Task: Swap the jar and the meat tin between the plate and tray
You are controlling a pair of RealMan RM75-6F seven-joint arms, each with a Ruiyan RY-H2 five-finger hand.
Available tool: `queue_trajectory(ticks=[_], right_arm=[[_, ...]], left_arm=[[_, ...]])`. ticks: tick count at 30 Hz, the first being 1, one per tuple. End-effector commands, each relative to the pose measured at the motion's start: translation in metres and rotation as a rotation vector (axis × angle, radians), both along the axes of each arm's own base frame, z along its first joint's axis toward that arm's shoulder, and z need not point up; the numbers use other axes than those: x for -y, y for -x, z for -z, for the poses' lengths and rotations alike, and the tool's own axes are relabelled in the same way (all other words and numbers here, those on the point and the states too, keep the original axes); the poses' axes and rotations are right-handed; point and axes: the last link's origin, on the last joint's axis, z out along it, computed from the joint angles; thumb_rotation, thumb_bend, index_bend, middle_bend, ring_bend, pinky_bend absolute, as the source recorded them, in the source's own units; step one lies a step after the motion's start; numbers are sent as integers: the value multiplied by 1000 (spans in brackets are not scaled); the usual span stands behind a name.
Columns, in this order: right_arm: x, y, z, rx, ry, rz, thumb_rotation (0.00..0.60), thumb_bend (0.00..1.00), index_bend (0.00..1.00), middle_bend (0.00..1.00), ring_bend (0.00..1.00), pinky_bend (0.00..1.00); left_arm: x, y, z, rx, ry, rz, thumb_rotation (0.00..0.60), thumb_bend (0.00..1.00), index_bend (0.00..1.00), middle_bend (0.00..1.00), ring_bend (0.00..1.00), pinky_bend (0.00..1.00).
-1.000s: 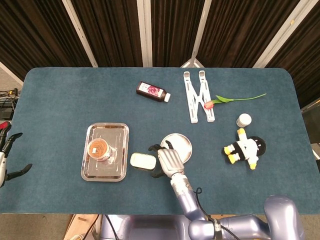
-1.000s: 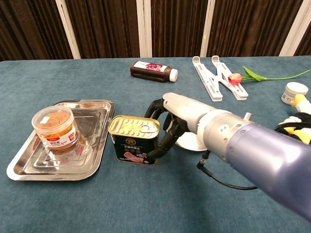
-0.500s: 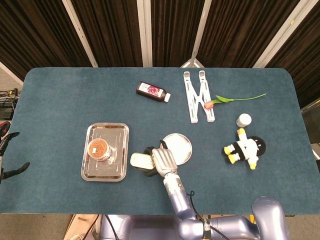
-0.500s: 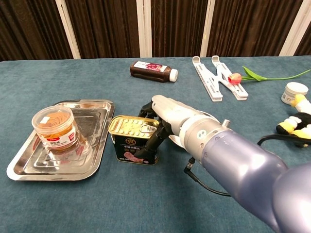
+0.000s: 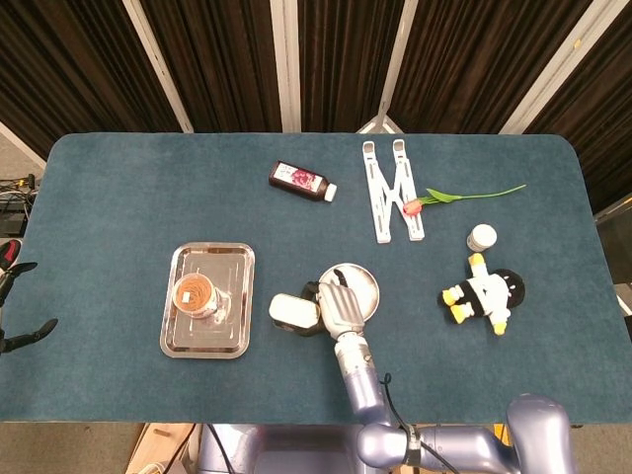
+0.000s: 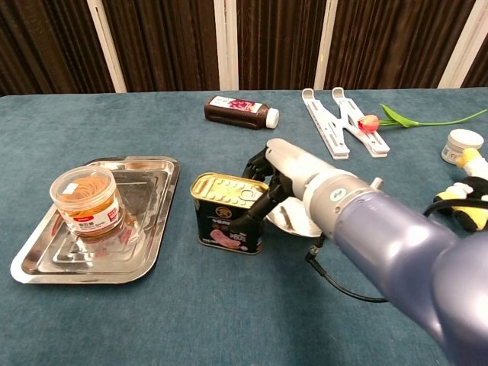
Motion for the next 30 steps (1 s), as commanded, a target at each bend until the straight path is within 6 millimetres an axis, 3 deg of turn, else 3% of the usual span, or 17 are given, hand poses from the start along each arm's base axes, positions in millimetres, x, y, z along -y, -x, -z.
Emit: queue_trajectory(ticks=[1, 19, 30], right_arm=[[0, 5, -6, 19, -12, 11, 600, 124, 647, 474, 489, 65], [19, 10, -49, 99, 46, 15, 600, 143, 655, 474, 492, 64], [44, 35, -64, 58, 93, 53, 600, 147, 655, 474, 492, 65]], left_arm=[[0, 0, 0, 1, -1, -2, 600, 164, 250, 19, 0, 0], [1, -2, 3, 5, -2, 0, 600, 164, 256, 19, 0, 0], [0, -1, 0, 3, -28, -12, 600, 164, 258, 19, 0, 0]])
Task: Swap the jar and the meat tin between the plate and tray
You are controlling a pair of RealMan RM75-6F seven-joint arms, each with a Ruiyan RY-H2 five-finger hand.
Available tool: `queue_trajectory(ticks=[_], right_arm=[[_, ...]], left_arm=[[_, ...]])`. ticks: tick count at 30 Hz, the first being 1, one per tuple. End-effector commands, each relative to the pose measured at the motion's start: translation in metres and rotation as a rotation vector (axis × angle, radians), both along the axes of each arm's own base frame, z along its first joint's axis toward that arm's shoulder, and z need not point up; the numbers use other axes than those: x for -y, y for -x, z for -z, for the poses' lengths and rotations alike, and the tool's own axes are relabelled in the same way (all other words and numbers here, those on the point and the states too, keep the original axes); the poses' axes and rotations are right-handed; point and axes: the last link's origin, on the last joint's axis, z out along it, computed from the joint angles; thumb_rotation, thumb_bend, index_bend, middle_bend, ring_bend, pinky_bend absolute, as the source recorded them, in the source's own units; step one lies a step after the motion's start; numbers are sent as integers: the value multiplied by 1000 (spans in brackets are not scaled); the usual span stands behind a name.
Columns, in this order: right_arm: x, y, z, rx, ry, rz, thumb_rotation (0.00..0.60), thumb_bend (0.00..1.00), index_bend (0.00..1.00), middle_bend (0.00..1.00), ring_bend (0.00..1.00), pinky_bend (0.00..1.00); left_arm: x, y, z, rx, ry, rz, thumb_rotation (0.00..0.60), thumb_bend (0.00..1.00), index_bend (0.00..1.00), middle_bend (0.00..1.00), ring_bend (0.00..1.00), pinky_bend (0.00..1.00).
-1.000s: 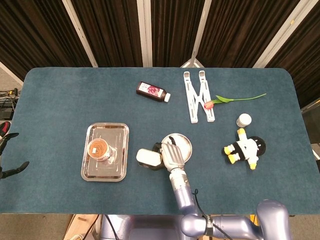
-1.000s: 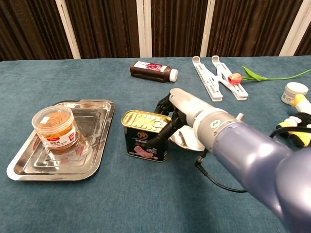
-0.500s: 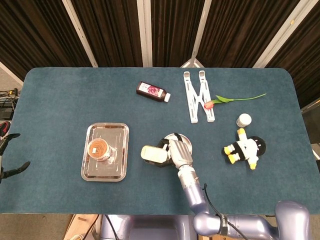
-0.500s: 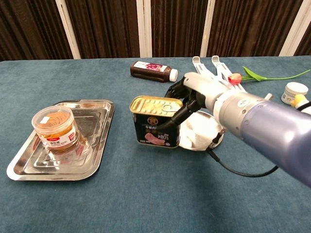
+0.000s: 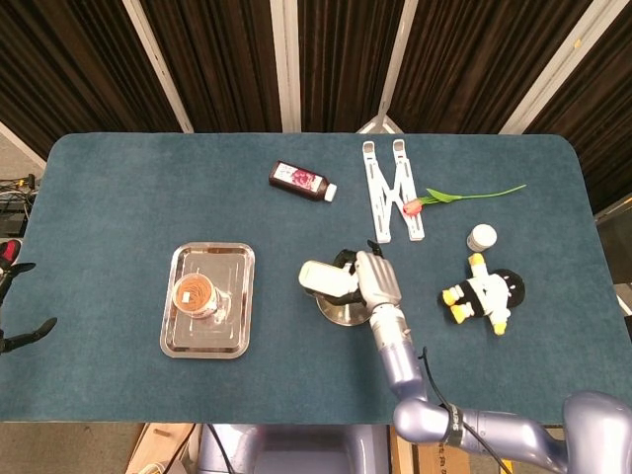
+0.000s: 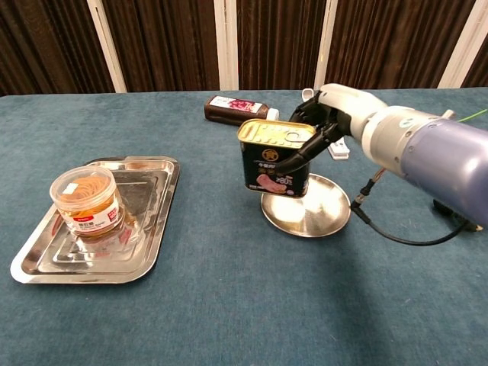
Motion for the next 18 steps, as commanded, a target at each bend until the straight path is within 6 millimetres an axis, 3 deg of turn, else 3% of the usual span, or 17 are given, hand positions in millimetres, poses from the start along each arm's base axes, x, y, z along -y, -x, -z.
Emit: queue_trajectory(ticks=[1, 15, 18], right_arm=[[3, 11, 0, -11, -7, 11, 600, 149, 655, 474, 492, 65], [8, 42, 6, -25, -45, 12, 600, 153, 652, 474, 488, 65], [9, 46, 7, -40, -49, -2, 600, 152, 559, 465, 446, 60]], left_arm=[[0, 0, 0, -2, -4, -4, 600, 164, 258, 20, 0, 0], [-1, -1, 3, -20, -10, -12, 600, 164, 261, 20, 0, 0], [-1, -1, 4, -23, -13, -14, 600, 164, 262, 20, 0, 0]])
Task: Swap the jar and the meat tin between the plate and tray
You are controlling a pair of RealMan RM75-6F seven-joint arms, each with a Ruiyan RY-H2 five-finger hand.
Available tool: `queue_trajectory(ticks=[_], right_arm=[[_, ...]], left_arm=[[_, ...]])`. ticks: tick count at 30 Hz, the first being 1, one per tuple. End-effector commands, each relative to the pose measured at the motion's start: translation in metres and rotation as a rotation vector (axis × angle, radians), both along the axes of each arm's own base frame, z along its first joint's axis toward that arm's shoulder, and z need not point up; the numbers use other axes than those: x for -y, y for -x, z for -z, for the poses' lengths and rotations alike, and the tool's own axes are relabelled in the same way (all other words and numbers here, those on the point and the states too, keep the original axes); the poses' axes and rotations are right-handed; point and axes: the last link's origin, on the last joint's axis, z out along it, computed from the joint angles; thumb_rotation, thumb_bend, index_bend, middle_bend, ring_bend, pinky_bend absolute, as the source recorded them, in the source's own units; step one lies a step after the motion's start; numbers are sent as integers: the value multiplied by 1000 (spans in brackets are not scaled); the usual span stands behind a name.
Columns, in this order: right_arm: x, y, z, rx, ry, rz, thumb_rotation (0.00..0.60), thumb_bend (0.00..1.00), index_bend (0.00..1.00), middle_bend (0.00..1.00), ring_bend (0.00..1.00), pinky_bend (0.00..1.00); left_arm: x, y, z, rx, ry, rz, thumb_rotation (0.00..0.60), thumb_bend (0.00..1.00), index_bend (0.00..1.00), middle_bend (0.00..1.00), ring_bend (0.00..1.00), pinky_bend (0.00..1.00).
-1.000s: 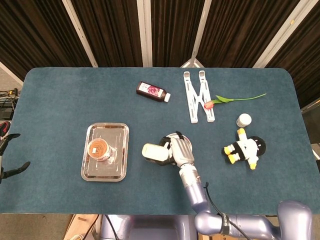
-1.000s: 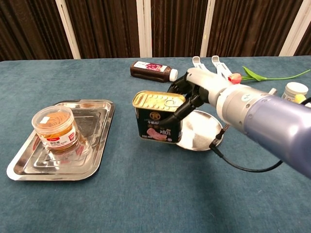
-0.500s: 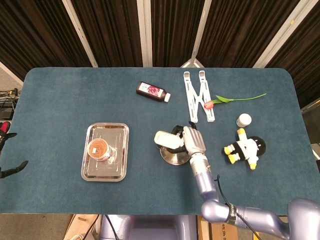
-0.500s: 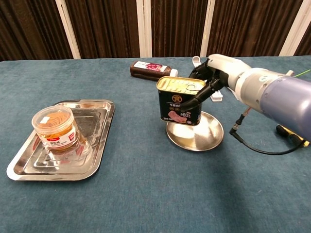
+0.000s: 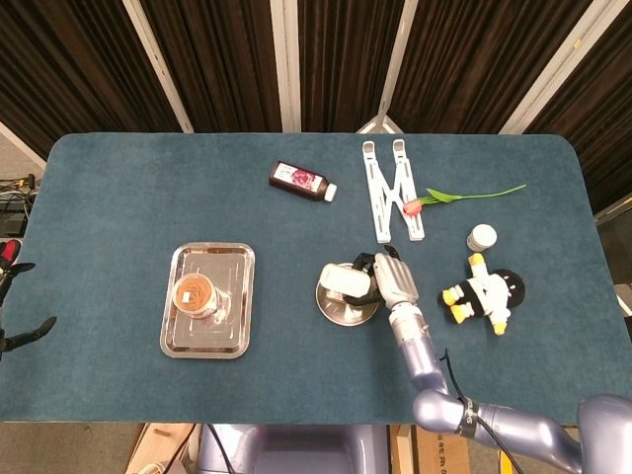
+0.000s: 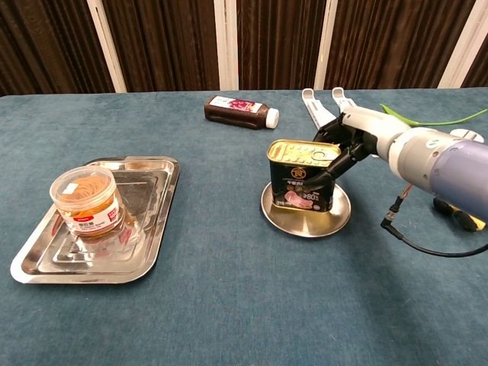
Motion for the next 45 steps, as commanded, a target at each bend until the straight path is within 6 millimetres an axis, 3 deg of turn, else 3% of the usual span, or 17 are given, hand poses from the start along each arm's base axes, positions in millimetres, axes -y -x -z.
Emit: queue_trajectory(ticks=[1, 4, 7, 12, 15, 19, 22, 28, 35, 45], right_arm=[[0, 4, 0, -20, -6, -18, 600, 145, 512, 450, 425, 50], [-2, 6, 1, -56, -35, -56, 600, 83, 290, 310, 258, 1], [-5, 11, 1, -133, -85, -99, 600, 34, 139, 130, 80, 0], [-9, 12, -5, -182, -95, -120, 600, 3, 21, 5, 0, 0], [-12, 11, -18, -175, -82, -126, 600, 0, 0, 0, 0, 0], [-21, 24, -57, -227, 25, -137, 600, 0, 0, 0, 0, 0], [-41, 55, -90, -296, 98, -108, 600, 0, 0, 0, 0, 0], [-99, 141, -138, -430, 140, -96, 600, 0, 0, 0, 0, 0], [-136, 194, -166, -594, 295, -196, 600, 0, 0, 0, 0, 0], [-145, 190, -184, -664, 382, -247, 600, 0, 0, 0, 0, 0]], left_arm=[[0, 0, 0, -2, 0, -2, 600, 164, 262, 20, 0, 0], [-1, 0, 1, -4, 3, -4, 600, 164, 262, 20, 0, 0], [-1, 0, 2, -6, 6, -5, 600, 164, 262, 20, 0, 0], [0, 0, 2, -5, 4, -7, 600, 164, 262, 20, 0, 0], [-1, 0, 2, -6, 2, -9, 600, 164, 262, 20, 0, 0], [0, 0, 2, -6, 10, -9, 600, 164, 262, 20, 0, 0], [0, 0, 2, -10, 21, -6, 600, 164, 262, 21, 0, 0], [6, -1, 4, -29, 72, -23, 600, 164, 260, 22, 0, 0], [14, -1, 5, -84, 75, -99, 600, 164, 235, 21, 0, 0], [18, -3, 13, -106, 116, -94, 600, 164, 219, 26, 0, 0]])
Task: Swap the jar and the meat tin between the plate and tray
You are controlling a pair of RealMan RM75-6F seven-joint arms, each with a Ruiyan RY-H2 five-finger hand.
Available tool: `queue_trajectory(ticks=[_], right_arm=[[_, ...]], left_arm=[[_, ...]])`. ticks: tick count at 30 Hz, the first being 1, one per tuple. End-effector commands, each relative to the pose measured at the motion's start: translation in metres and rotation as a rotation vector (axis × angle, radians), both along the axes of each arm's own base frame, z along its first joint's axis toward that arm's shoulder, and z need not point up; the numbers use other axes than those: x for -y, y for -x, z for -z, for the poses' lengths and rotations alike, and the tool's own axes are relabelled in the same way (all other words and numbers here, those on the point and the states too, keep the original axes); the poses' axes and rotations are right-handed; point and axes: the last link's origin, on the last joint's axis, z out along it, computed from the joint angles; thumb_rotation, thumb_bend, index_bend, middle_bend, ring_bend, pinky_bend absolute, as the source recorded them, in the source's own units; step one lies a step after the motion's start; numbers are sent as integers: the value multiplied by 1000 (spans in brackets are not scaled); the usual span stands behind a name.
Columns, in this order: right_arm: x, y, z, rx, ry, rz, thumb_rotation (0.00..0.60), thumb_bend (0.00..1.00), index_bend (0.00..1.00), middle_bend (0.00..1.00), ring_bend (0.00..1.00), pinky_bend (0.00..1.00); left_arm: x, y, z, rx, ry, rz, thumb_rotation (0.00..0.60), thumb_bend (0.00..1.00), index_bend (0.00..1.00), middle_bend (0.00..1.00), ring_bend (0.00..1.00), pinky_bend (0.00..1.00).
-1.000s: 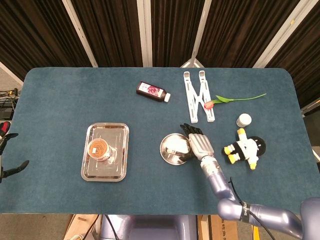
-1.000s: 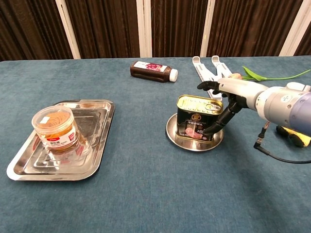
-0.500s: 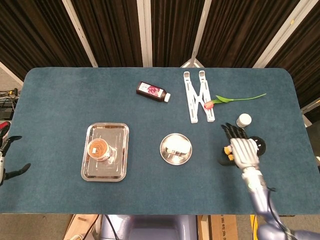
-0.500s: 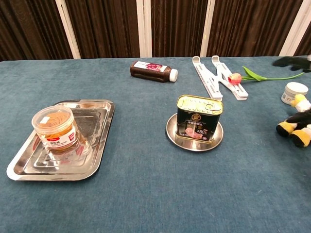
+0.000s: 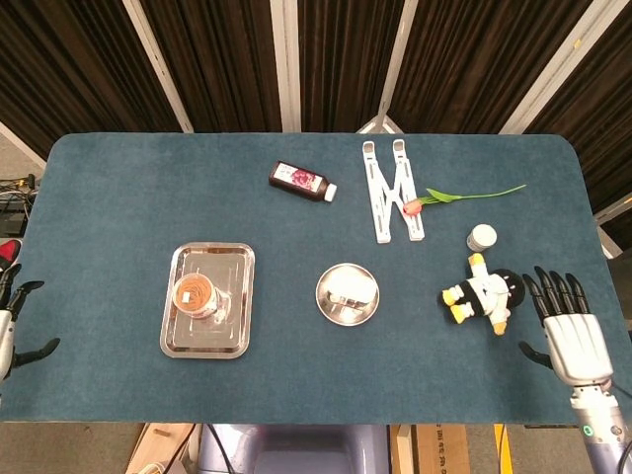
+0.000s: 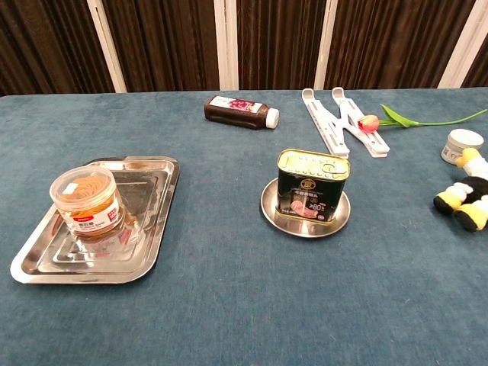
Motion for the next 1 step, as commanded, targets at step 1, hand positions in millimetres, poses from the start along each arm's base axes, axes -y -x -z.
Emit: queue_trajectory(ticks=[1], right_arm=[[-3, -1, -5, -4, 16, 0, 600, 0, 0, 0, 0, 0]], left_arm=[[-1, -1, 2, -2, 7, 19, 600, 164, 219, 26, 0, 0]])
